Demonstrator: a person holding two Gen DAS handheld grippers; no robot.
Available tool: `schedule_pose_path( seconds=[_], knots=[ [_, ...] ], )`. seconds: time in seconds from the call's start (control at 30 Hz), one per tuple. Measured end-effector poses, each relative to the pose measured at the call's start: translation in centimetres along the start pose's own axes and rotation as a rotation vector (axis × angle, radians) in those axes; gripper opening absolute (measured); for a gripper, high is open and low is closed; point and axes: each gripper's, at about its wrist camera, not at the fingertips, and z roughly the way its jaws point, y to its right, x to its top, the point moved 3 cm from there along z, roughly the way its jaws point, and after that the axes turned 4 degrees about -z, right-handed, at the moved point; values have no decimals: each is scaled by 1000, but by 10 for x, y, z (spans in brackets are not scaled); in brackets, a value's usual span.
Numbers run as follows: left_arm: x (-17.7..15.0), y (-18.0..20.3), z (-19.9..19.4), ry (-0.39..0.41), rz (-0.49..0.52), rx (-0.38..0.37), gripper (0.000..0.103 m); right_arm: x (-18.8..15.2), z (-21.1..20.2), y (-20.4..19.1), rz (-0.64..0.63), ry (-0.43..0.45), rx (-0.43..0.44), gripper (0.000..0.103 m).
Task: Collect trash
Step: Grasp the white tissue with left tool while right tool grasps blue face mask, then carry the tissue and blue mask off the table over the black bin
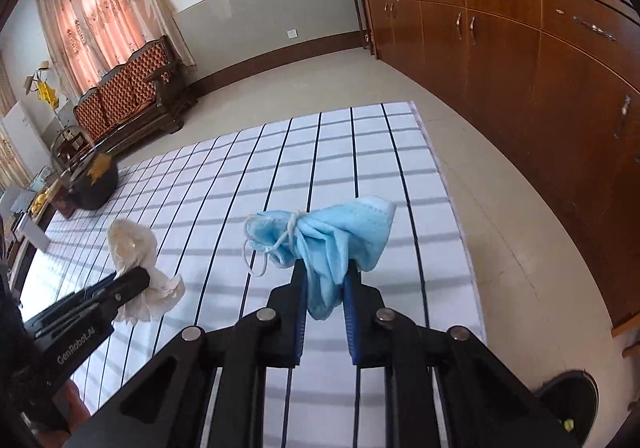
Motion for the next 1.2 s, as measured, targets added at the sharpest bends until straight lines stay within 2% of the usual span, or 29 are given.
schedule_pose_path(
  seconds=[0.37, 0.63, 0.93, 1.2],
  knots=[
    [-43, 22, -66, 38, 65, -28, 19, -72, -96, 8, 13, 28, -9, 18],
    [-73, 34, -101, 56, 108, -69, 19, -108, -152, 8, 7, 63, -17, 18],
    [-96, 46, -123, 74, 153, -95, 19, -141, -190, 11, 12, 93, -20, 18],
    [-114, 53, -133, 75, 181, -111, 19, -169, -201, 17, 36, 83, -15, 18]
  ],
)
